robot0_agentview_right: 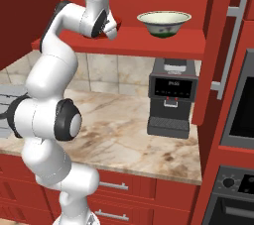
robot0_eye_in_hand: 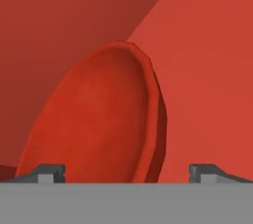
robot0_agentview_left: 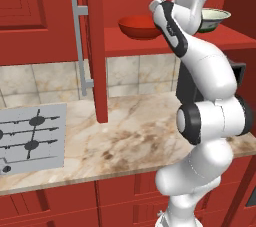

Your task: Move the bowls from the cabinet to the plates on the dining table.

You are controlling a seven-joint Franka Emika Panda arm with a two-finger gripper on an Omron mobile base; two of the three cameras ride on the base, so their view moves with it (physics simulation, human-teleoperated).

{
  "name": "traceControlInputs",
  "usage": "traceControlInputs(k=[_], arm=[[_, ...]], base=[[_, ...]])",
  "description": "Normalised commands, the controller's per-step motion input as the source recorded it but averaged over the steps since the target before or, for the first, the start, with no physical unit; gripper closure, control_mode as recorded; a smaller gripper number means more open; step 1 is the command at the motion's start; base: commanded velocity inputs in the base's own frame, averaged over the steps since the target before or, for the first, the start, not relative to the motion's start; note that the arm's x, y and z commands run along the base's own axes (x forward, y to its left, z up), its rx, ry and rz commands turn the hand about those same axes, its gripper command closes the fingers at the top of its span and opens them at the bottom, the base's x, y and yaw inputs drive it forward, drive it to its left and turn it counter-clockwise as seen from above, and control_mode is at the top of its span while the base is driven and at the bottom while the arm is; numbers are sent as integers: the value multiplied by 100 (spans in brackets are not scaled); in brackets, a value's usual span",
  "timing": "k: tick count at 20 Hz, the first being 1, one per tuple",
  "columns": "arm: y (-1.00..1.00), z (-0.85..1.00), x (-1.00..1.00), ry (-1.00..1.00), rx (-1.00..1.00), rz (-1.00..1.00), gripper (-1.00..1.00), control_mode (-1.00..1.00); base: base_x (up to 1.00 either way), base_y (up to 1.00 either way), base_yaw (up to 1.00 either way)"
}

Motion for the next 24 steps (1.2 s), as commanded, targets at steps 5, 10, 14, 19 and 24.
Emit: traceControlInputs(k=[5,10,14,19,24], arm=[[0,-1,14,6,0,0,-100,-100],[0,0,9,4,0,0,-100,-100],[1,-2,0,4,0,0,-100,-100],[0,-21,0,0,0,0,-100,-100],[0,-16,0,0,0,0,-100,-100]], base=[[0,0,0],[0,0,0],[0,0,0],[0,0,0],[0,0,0]])
